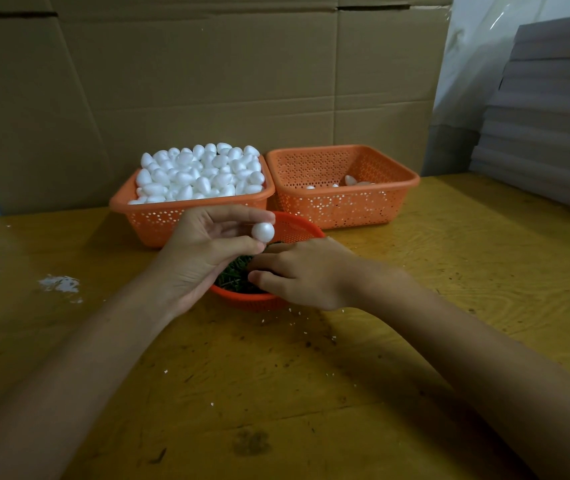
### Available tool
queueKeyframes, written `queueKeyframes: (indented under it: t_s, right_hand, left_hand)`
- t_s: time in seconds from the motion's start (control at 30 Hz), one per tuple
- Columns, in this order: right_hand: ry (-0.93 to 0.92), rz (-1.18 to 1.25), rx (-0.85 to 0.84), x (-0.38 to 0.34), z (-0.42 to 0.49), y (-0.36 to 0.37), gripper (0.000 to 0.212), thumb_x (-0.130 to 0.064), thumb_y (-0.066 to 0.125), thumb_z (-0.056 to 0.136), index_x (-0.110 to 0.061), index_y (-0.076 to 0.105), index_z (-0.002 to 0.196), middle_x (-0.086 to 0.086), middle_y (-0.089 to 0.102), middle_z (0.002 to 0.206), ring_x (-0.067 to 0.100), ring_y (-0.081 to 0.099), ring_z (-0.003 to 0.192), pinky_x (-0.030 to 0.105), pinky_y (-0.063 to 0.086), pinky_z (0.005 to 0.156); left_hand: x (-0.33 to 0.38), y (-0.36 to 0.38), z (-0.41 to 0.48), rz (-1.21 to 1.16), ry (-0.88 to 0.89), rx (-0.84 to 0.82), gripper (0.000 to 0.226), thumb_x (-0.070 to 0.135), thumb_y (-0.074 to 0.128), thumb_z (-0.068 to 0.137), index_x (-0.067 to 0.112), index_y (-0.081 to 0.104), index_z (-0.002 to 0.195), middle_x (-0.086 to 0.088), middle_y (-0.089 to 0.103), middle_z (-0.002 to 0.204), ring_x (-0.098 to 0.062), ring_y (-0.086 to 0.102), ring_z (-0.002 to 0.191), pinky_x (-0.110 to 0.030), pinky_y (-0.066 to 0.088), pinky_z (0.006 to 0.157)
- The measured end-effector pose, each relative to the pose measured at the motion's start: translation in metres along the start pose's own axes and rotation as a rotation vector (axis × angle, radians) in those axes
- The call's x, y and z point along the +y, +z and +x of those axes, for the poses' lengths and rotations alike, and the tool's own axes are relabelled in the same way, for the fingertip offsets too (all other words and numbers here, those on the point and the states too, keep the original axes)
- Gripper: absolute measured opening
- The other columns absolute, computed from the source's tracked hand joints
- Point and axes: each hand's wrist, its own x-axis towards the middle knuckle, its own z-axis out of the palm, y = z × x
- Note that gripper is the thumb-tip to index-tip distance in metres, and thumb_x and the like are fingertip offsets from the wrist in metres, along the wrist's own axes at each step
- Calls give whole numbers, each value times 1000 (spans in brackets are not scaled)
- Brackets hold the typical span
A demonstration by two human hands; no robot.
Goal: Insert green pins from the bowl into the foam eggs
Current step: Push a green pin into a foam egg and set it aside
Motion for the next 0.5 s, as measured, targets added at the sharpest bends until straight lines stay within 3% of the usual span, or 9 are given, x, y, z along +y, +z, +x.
queueKeyframes:
  t_s: [0.13, 0.23, 0.37, 0.5]
  right_hand:
    - [-7, 1, 9, 1, 0, 1, 48, -53, 24, 109, -34, 53, 143, -1, 61, 138, 23, 62, 113, 33, 34, 73]
    - [3, 2, 15, 1, 0, 1, 49, -53, 25, 109, -33, 54, 142, 1, 64, 131, 24, 61, 110, 33, 29, 70]
    - [8, 13, 29, 0, -1, 2, 47, -52, 27, 110, -29, 59, 136, 1, 65, 119, 25, 61, 103, 32, 24, 61]
    - [7, 39, 32, 0, -1, 1, 47, -52, 28, 110, -27, 61, 131, 2, 66, 120, 16, 51, 90, 33, 28, 67]
  left_hand:
    - [2, 1, 0, 14, -10, -1, 43, -15, 73, 78, 22, 86, 95, -4, 80, 109, -11, 74, 107, -20, 57, 87]
    - [3, 3, -1, 20, -22, -3, 37, -1, 79, 70, 25, 86, 95, -3, 80, 107, -11, 74, 106, -20, 57, 88]
    - [3, 4, -1, 77, -21, -2, 41, -8, 78, 76, 27, 86, 95, -2, 81, 107, -12, 74, 106, -22, 58, 90]
    - [4, 3, -2, 90, -31, -10, 40, 2, 88, 67, 30, 86, 95, -3, 80, 111, -15, 74, 109, -26, 59, 96]
